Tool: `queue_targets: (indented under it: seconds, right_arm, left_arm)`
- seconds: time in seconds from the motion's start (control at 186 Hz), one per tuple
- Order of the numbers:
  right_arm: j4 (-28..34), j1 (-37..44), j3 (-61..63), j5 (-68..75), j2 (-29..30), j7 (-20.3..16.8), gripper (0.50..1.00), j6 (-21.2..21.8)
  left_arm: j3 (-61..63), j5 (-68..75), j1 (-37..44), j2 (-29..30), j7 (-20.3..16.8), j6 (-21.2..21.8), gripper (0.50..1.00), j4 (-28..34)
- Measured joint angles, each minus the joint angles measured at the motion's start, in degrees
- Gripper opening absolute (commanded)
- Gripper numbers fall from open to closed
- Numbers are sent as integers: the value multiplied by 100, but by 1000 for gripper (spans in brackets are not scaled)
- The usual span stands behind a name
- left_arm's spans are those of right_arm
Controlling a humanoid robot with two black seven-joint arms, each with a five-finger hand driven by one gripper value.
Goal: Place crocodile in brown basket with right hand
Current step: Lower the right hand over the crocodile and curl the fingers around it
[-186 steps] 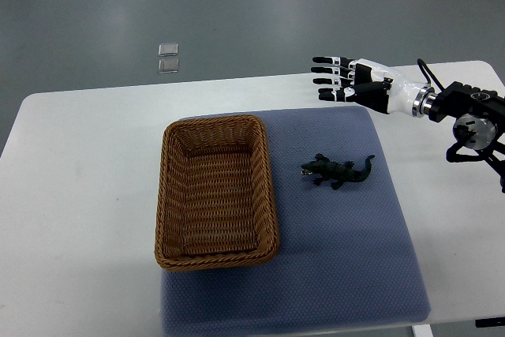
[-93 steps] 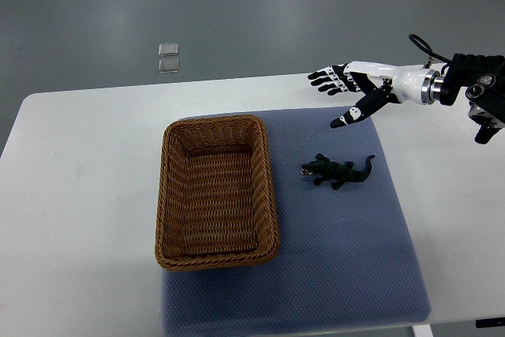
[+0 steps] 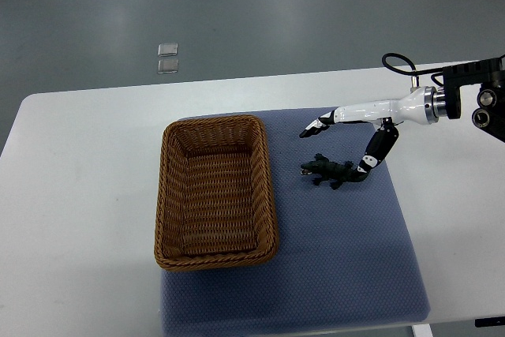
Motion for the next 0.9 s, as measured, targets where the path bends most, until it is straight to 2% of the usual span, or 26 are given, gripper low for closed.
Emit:
queue_targets:
  seconds: [0.231, 0.355, 0.478, 0.65, 0.903]
  right_arm:
    - [19, -29, -474, -401, 35, 80, 924, -1188]
    - [20, -2, -752, -557, 36, 90, 924, -1605]
    - [20, 11, -964, -736, 37, 95, 924, -1797]
    - [-52, 10, -1063, -820, 130, 49, 924, -1848]
    - [-569, -43, -1065, -825, 570, -35, 924, -2073]
  left_arm:
    - [0, 0, -1, 0, 0, 0, 1000, 0]
    - [0, 0, 1, 0, 0, 0, 1000, -1]
    - [0, 0, 1, 0, 0, 0, 1000, -1]
    - [0, 0, 1, 0, 0, 0, 1000, -1]
    - [0, 0, 0, 0, 1, 0, 1000, -1]
